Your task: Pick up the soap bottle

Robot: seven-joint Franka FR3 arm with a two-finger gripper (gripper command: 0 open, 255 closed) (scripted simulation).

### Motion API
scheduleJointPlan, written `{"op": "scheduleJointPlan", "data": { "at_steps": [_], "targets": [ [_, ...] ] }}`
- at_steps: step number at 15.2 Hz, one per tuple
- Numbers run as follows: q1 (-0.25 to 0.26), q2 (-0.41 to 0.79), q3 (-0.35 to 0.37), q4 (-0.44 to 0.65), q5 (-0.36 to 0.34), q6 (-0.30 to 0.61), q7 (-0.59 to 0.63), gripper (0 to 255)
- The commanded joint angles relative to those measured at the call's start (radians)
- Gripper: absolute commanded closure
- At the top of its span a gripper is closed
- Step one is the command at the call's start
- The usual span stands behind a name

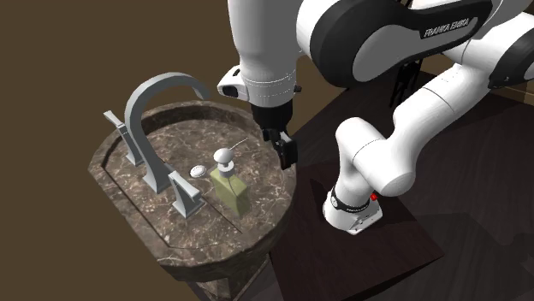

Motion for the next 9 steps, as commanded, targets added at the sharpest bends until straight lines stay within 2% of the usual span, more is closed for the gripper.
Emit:
{"op": "scheduleJointPlan", "data": {
  "at_steps": [1, 9],
  "targets": [
    [0.000, 0.000, 0.000, 0.000, 0.000, 0.000, 0.000, 0],
    [0.019, 0.125, -0.093, 0.010, -0.120, 0.312, -0.210, 0]
  ]
}}
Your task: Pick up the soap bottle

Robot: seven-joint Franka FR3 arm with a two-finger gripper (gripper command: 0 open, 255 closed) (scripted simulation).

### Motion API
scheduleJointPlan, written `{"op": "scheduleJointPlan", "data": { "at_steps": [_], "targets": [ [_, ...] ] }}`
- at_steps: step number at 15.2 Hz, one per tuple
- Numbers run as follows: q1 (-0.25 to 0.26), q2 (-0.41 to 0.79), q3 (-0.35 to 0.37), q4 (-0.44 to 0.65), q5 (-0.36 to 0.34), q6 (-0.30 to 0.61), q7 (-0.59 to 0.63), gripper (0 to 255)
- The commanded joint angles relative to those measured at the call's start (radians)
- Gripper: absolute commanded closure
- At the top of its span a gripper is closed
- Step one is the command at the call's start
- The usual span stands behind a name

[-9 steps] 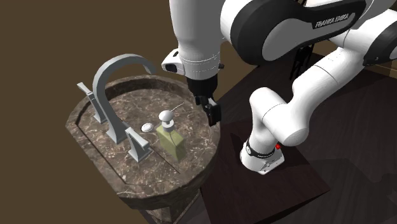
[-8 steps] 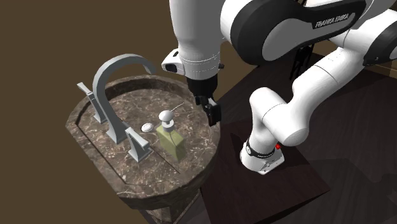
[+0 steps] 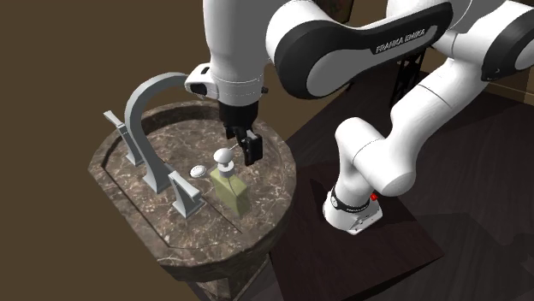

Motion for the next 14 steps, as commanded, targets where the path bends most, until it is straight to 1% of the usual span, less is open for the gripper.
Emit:
{"op": "scheduleJointPlan", "data": {
  "at_steps": [1, 2, 9, 11, 12, 14],
  "targets": [
    [0.005, 0.044, -0.028, 0.014, -0.026, 0.085, -0.057, 0],
    [0.006, 0.050, -0.032, 0.017, -0.029, 0.097, -0.064, 0],
    [0.003, 0.050, -0.040, -0.085, -0.039, 0.197, -0.054, 0],
    [0.003, 0.050, -0.040, -0.085, -0.039, 0.197, -0.054, 0],
    [0.002, 0.051, -0.041, -0.083, -0.040, 0.196, -0.056, 255],
    [0.002, 0.051, -0.041, -0.082, -0.039, 0.196, -0.056, 255]
  ]
}}
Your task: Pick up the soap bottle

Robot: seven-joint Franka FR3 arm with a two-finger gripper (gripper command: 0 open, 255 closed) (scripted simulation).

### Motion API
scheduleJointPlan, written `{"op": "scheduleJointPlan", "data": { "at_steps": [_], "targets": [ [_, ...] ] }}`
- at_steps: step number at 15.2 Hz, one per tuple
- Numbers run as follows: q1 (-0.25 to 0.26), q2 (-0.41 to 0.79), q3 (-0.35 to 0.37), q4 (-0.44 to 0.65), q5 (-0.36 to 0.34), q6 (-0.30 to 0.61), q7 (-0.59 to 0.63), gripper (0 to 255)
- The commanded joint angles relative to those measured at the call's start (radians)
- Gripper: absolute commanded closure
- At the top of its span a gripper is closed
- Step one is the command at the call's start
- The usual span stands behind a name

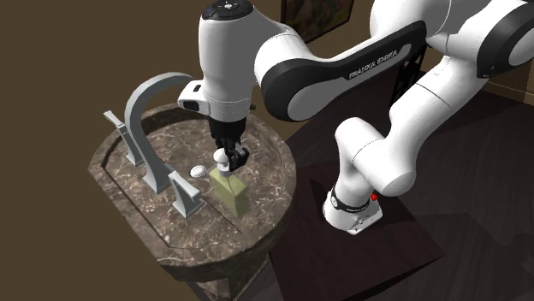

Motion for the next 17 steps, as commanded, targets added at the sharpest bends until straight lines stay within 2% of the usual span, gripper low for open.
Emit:
{"op": "scheduleJointPlan", "data": {
  "at_steps": [1, 7, 17],
  "targets": [
    [0.000, 0.000, 0.000, -0.001, 0.000, 0.000, 0.000, 255],
    [0.000, -0.001, 0.001, -0.004, 0.000, 0.002, 0.001, 255],
    [0.005, 0.002, 0.011, 0.132, 0.013, -0.131, -0.012, 255]
  ]
}}
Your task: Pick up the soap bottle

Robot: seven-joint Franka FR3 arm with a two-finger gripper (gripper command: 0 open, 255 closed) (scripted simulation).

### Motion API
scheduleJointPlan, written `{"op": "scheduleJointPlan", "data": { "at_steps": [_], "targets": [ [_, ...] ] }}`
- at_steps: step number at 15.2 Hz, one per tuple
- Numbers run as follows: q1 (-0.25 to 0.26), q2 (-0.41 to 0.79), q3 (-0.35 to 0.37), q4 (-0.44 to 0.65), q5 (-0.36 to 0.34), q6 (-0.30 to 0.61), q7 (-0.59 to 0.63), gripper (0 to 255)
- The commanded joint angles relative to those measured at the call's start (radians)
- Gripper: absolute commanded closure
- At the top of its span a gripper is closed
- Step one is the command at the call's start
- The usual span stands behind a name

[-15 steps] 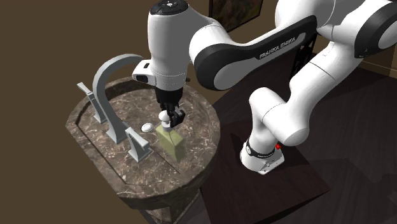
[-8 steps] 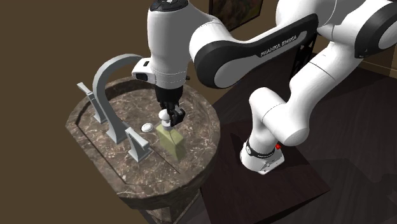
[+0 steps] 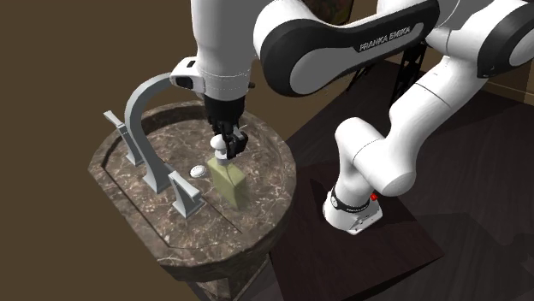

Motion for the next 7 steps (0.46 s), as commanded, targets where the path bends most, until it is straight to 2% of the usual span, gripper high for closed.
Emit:
{"op": "scheduleJointPlan", "data": {
  "at_steps": [1, 7],
  "targets": [
    [0.001, 0.003, 0.001, 0.026, 0.002, -0.023, -0.003, 255],
    [0.002, 0.012, 0.005, 0.088, 0.006, -0.076, -0.009, 255]
  ]
}}
